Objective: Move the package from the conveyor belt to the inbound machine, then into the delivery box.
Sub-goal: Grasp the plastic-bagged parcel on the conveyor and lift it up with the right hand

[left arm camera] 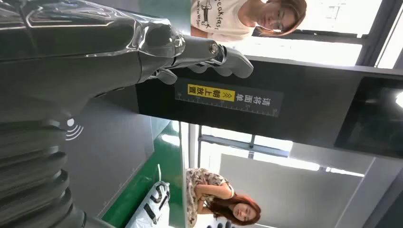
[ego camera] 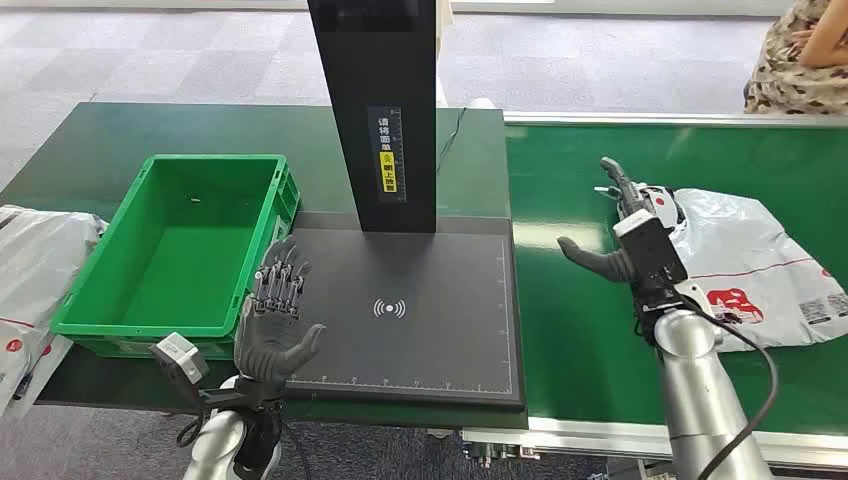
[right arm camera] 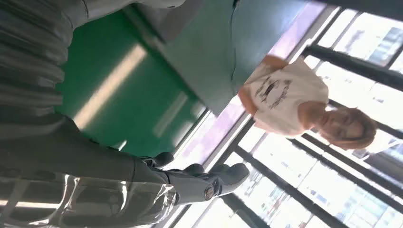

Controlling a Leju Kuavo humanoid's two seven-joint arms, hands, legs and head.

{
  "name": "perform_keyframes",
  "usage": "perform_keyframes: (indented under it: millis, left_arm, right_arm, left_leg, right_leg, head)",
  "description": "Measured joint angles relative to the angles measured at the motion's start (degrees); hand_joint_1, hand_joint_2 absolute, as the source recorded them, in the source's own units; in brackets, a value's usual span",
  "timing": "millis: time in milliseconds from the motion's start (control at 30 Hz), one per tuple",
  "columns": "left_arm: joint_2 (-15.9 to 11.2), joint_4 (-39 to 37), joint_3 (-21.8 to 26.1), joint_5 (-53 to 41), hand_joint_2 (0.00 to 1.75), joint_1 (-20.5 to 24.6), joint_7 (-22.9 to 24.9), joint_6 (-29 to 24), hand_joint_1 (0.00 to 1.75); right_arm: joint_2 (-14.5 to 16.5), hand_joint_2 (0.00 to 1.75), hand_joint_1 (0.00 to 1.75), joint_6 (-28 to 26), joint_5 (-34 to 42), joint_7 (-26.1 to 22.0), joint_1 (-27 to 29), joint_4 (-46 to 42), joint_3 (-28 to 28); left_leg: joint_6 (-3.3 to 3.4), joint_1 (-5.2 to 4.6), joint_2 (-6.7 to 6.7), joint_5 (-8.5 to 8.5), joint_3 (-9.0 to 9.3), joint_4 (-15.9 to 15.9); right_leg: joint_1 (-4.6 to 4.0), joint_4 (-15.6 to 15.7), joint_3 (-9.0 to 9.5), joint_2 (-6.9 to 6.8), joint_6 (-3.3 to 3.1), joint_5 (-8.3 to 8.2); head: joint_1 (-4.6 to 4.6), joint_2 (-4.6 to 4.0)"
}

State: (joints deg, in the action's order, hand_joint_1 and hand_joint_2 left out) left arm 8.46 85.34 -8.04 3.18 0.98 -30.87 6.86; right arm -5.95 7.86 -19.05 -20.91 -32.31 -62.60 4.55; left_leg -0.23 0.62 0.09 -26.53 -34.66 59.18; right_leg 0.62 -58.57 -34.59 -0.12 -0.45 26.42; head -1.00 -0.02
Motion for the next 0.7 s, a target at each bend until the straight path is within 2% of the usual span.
perform_keyframes:
  millis: [67,233,333,500,700]
  left_arm:
    - [0.02,0.16,0.06,-0.06,1.75,0.02,0.27,0.03,0.0]
    - [0.02,0.38,0.55,-0.09,1.75,0.21,1.01,0.04,0.0]
    - [-0.07,0.38,0.78,0.08,1.75,0.2,1.02,0.02,0.0]
    - [-0.2,0.38,0.87,0.32,1.75,-0.03,1.02,0.01,0.0]
    - [-0.62,0.38,0.87,0.43,1.75,-0.14,1.02,-0.01,0.0]
  right_arm:
    - [-0.37,1.75,0.0,-0.84,-1.02,0.87,-2.75,2.75,0.01]
    - [-2.27,1.75,0.0,-7.0,-7.24,5.63,-16.79,17.14,0.31]
    - [-3.53,1.75,0.0,-10.72,-11.01,8.95,-22.0,24.02,0.92]
    - [-6.22,1.75,0.0,-14.26,-15.51,14.63,-25.35,32.05,2.04]
    - [-9.14,1.75,0.0,-12.42,-19.29,25.72,-25.69,38.9,2.77]
  left_leg:
    - [0.01,-0.01,0.01,0.01,0.01,0.01]
    - [0.05,-0.02,-0.07,0.1,0.02,0.04]
    - [0.05,-0.02,-0.13,0.1,0.01,0.04]
    - [0.06,-0.03,-0.19,0.09,-0.02,0.04]
    - [0.07,-0.03,-0.18,0.08,-0.02,0.04]
  right_leg:
    - [0.0,0.0,0.0,0.01,0.0,-0.01]
    - [0.04,0.01,-0.01,-0.08,0.02,-0.02]
    - [0.04,0.02,0.0,-0.14,0.02,-0.02]
    - [0.04,0.04,0.0,-0.19,0.03,-0.01]
    - [0.04,0.07,0.0,-0.19,0.03,-0.02]
  head:
    - [0.01,0.0]
    - [0.02,0.0]
    - [0.02,0.01]
    - [0.02,0.01]
    - [0.02,0.0]
